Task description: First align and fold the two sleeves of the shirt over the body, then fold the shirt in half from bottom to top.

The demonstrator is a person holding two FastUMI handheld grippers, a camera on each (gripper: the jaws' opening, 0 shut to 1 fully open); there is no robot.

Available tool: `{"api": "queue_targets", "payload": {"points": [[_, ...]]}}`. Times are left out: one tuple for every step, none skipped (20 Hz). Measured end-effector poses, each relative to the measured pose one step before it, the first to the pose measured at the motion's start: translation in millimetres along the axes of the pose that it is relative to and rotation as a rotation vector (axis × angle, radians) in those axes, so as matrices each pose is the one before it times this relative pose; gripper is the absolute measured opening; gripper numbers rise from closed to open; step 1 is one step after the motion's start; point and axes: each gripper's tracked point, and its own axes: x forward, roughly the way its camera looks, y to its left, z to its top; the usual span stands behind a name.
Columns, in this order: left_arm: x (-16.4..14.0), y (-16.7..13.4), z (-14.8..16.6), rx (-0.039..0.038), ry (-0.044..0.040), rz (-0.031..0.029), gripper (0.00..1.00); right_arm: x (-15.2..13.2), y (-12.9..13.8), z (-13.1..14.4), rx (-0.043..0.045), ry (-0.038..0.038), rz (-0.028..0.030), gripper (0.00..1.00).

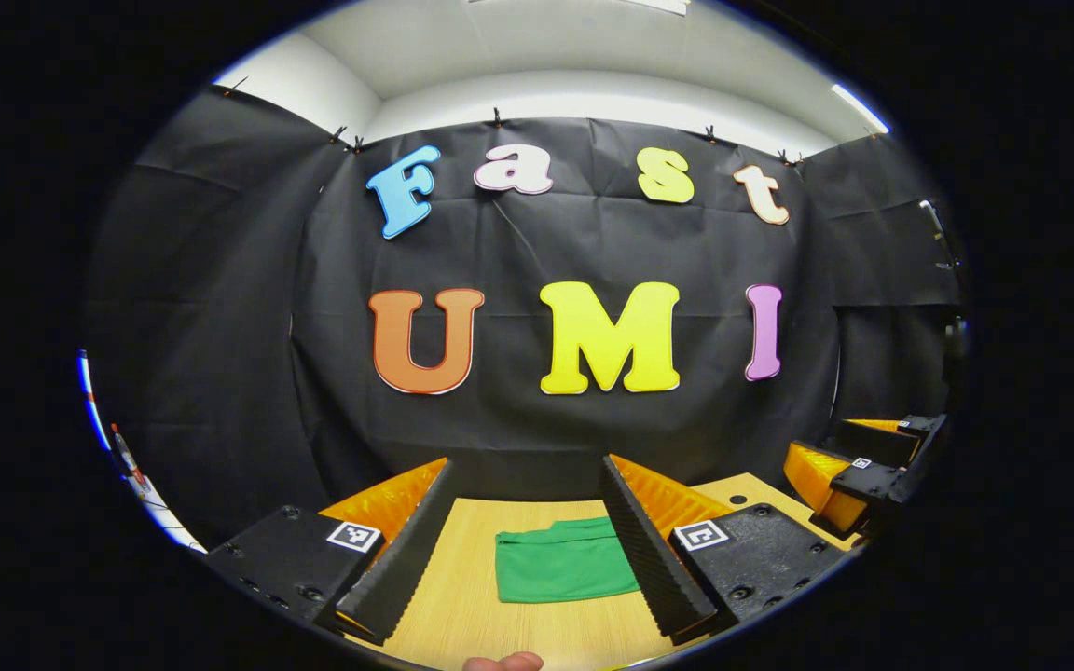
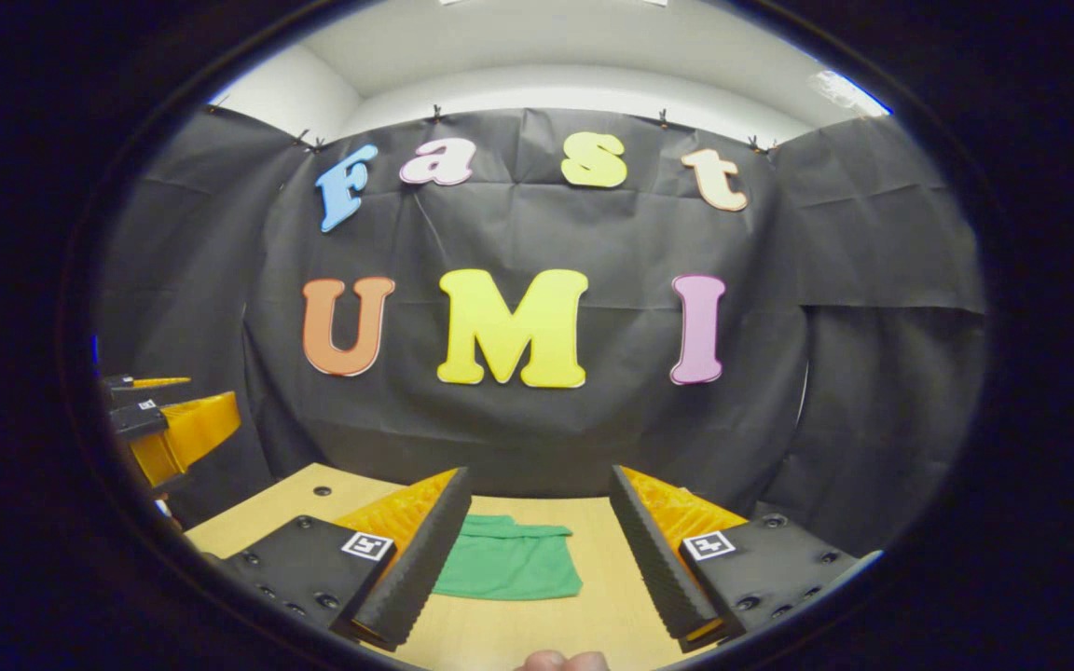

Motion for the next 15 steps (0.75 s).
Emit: {"api": "queue_targets", "payload": {"points": [[-0.50, 1.06, 0.57, 0.00266, 0.00254, 0.00215, 0.98, -1.51, 3.42, 2.92, 0.00297, -0.00733, 0.00815, 0.96], [0.89, 1.65, 0.74, 0.00336, 0.00334, 0.00387, 0.98, 1.51, 3.23, 1.34, -0.00290, -0.00531, 0.00494, 0.96], [-0.47, 1.86, 0.05, 0.00103, -0.00071, 0.00193, 0.98, 1.18, 1.81, 1.22, -0.00731, -0.00299, 0.00401, 0.96], [1.91, -0.31, 1.46, -0.00012, -0.00259, 0.00244, 0.98, 1.38, 1.22, 0.44, -0.00425, -0.00163, 0.00415, 0.96], [0.74, 2.73, 2.40, 0.00069, -0.00606, 0.00242, 0.98, 1.55, 1.92, 1.29, 0.00007, -0.00042, 0.00191, 0.96], [1.63, 1.91, 2.08, 0.00161, -0.00526, 0.00295, 0.98, 2.14, 0.60, -0.91, 0.00447, 0.00218, 0.00046, 0.96], [3.07, 0.92, -0.52, 0.00037, -0.00187, 0.00289, 0.98, 1.65, 0.81, 0.17, 0.00430, 0.00203, 0.00090, 0.96], [1.84, 1.36, -0.91, 0.00059, 0.00302, 0.00281, 0.98, 2.41, 0.51, -1.20, 0.00063, 0.00350, 0.00071, 0.96], [0.55, 1.61, -0.37, -0.00082, 0.00348, 0.00347, 0.98, 1.77, 1.48, -0.26, -0.00505, 0.00391, 0.00387, 0.96], [1.55, 0.19, -0.47, -0.00209, 0.00339, 0.00450, 0.98, 3.02, 0.05, -0.47, -0.00904, 0.00085, 0.00201, 0.96], [0.90, 1.01, 0.00, -0.00275, -0.00109, 0.00382, 0.98, 1.87, 0.36, 1.01, -0.00402, -0.00221, 0.00388, 0.96], [2.35, 0.38, 2.19, -0.00207, -0.00353, 0.00254, 0.98, 1.53, 1.61, 1.60, -0.00121, -0.00493, 0.00173, 0.96], [2.26, 0.28, 1.30, 0.00010, -0.00431, 0.00092, 0.98, 1.91, -0.97, 1.98, 0.00148, -0.00450, -0.00194, 0.96], [1.67, 0.96, 0.90, 0.00175, -0.00413, 0.00213, 0.98, 3.00, 0.39, 1.17, 0.00194, -0.00082, 0.00012, 0.96], [1.58, 0.96, 1.68, -0.00112, -0.00423, 0.00029, 0.98, 2.28, -0.64, 0.93, -0.00169, -0.00202, -0.00035, 0.96]]}}
